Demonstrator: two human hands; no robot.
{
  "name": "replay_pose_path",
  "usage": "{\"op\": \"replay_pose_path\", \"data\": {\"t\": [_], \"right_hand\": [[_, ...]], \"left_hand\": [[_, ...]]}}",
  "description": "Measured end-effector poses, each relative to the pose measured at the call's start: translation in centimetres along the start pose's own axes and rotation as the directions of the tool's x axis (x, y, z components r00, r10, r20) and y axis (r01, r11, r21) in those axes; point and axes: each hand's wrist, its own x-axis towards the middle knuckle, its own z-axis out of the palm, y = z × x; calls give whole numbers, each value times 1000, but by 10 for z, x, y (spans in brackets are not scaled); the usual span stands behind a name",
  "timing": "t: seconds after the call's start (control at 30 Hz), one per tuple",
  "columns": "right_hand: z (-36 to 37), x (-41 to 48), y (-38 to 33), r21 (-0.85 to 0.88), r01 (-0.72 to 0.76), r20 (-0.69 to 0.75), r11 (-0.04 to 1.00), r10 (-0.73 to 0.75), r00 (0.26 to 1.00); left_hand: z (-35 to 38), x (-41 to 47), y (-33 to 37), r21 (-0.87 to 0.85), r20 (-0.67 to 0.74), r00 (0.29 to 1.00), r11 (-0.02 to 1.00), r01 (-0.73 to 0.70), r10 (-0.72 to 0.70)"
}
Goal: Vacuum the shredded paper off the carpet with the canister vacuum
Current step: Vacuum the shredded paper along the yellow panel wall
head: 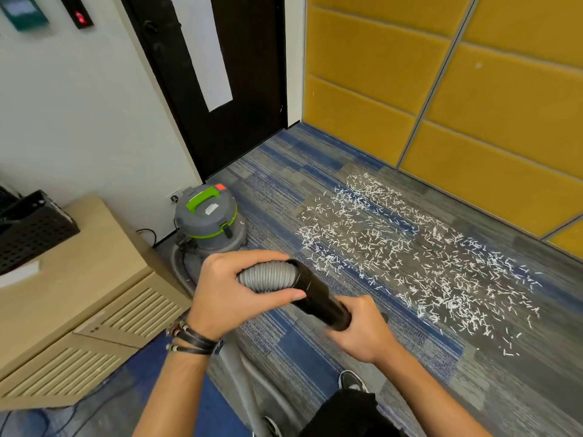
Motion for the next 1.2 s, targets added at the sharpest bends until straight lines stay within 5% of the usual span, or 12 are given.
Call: {"op": "replay_pose_path", "data": {"t": [0.5, 1.2], "right_hand": [[113, 78, -49, 73, 105, 114, 992, -113, 987], [70, 134, -46, 32, 228, 61, 973, -229, 971]], "left_hand": [[-92, -38, -55, 82, -99, 991, 991, 103, -94], [-87, 30, -43, 100, -163, 986, 995, 30, -13]]}}
